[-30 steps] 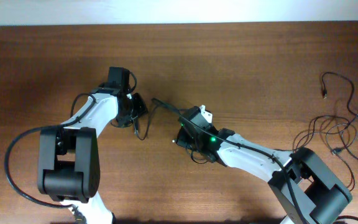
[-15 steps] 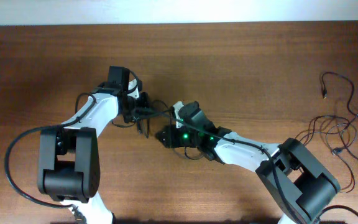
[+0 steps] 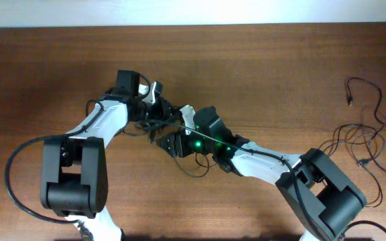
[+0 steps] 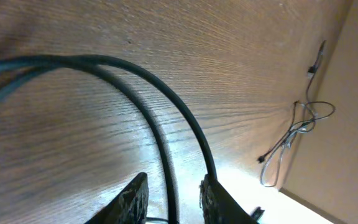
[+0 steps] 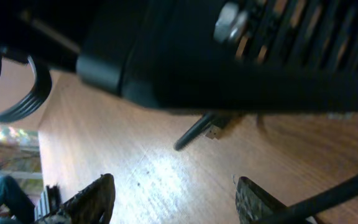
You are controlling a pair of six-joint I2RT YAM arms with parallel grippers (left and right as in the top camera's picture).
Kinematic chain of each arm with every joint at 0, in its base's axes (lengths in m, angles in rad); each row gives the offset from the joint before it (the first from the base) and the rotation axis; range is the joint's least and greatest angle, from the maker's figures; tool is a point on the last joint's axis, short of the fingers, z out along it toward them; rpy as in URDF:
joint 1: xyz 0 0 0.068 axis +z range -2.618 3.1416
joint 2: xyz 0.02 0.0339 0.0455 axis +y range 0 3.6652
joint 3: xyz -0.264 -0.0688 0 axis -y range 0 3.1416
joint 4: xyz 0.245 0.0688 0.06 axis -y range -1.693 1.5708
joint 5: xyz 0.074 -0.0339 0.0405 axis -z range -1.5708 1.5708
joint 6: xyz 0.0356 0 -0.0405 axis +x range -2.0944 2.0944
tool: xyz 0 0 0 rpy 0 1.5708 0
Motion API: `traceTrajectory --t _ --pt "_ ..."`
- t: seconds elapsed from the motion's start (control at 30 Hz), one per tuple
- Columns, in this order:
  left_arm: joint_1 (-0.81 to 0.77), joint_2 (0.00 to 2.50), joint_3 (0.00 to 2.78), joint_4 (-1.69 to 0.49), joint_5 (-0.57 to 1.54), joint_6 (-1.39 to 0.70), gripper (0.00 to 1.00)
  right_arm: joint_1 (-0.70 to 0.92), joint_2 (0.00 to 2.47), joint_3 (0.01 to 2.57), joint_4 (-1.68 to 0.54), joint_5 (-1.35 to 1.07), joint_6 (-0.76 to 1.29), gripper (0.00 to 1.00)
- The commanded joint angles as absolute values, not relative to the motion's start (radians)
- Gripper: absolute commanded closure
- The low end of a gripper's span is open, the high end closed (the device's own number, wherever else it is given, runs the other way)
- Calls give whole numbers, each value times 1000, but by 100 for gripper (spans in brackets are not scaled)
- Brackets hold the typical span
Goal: Untangle cables
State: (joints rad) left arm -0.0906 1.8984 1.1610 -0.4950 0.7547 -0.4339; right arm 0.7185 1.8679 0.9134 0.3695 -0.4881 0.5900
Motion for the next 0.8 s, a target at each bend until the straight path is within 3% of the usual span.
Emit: traceTrajectory --t 0.0,0.2,0.33,0.4,0.53,0.57,0.63,0.67,0.77 --pt "-92 1903 1155 -493 875 -485 70 713 1876 918 379 -411 584 41" --pt "-92 1903 1155 -492 951 -485 73 713 1937 918 481 -406 595 48" --pt "-92 1903 1155 -490 951 -486 73 713 1938 918 521 -316 794 53" --pt "-92 1903 1155 -490 951 -486 73 713 1938 918 520 -303 814 67" --pt "-92 1903 1155 -489 946 -485 72 713 1938 918 431 -310 813 85" --pt "-92 1903 1155 -486 934 -485 71 712 1938 918 375 -308 813 96" --pt "-91 1903 1155 -487 798 -479 69 711 1936 918 339 -316 766 96" --pt "-89 1903 1155 -487 730 -455 62 711 1928 918 340 -336 733 96" --pt "-78 1903 1156 -486 708 -359 11 708 1834 919 282 -346 661 96"
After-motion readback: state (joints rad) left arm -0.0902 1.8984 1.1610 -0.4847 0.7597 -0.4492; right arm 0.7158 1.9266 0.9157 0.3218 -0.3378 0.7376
